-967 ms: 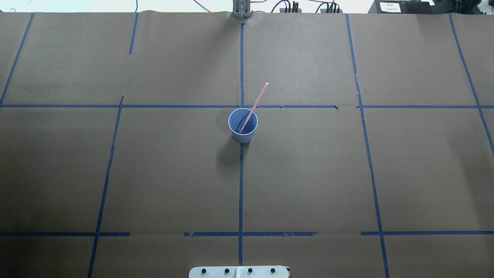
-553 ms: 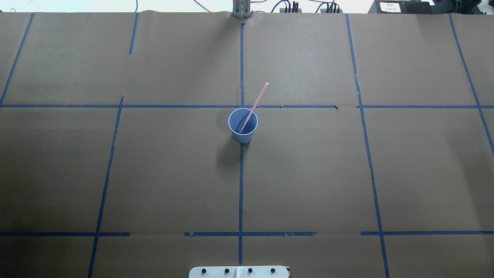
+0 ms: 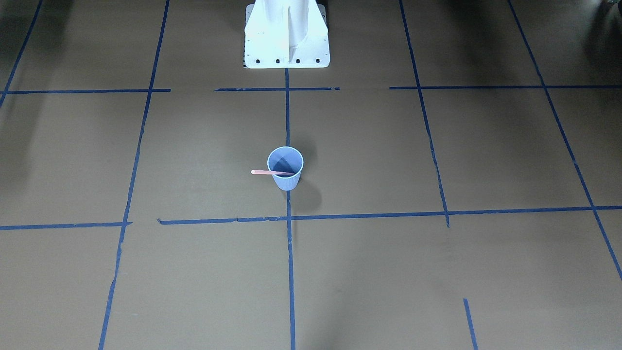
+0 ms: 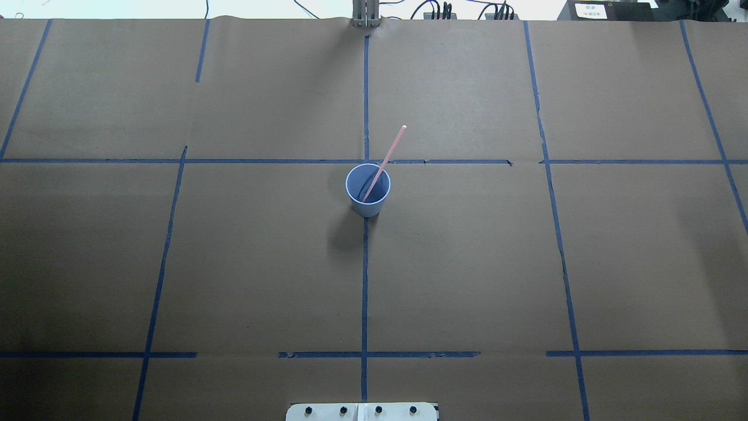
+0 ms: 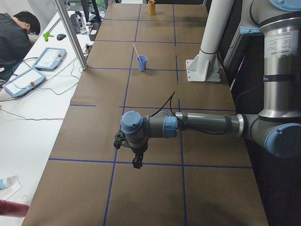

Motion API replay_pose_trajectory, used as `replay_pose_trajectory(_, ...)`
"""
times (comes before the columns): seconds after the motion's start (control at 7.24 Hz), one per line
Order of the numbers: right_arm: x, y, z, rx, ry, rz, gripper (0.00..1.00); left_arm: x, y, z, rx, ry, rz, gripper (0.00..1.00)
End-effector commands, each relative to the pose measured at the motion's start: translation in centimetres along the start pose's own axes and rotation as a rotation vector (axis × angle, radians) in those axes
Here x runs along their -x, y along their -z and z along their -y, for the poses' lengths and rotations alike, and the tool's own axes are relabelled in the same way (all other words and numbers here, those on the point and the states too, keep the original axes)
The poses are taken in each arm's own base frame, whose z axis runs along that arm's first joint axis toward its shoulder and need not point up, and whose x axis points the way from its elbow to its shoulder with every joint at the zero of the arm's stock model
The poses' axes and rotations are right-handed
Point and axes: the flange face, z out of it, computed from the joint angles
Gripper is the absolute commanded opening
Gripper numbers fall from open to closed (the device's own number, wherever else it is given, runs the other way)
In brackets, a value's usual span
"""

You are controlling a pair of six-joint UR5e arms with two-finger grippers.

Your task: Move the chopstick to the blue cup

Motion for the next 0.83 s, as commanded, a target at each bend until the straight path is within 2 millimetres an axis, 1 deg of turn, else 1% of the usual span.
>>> replay_pose_trajectory(0.0,0.28,-0.44,0.07,0.010,0.007,0.001,1.00,0.03,-0.13,-0.01,0.002,0.001,-0.002,1.00)
replay_pose_trajectory(0.69,0.78,-0.83,0.27,0.020,0.020,0.001,1.00,-0.38,-0.33,0.24,0.006,-0.010,-0.002,1.00)
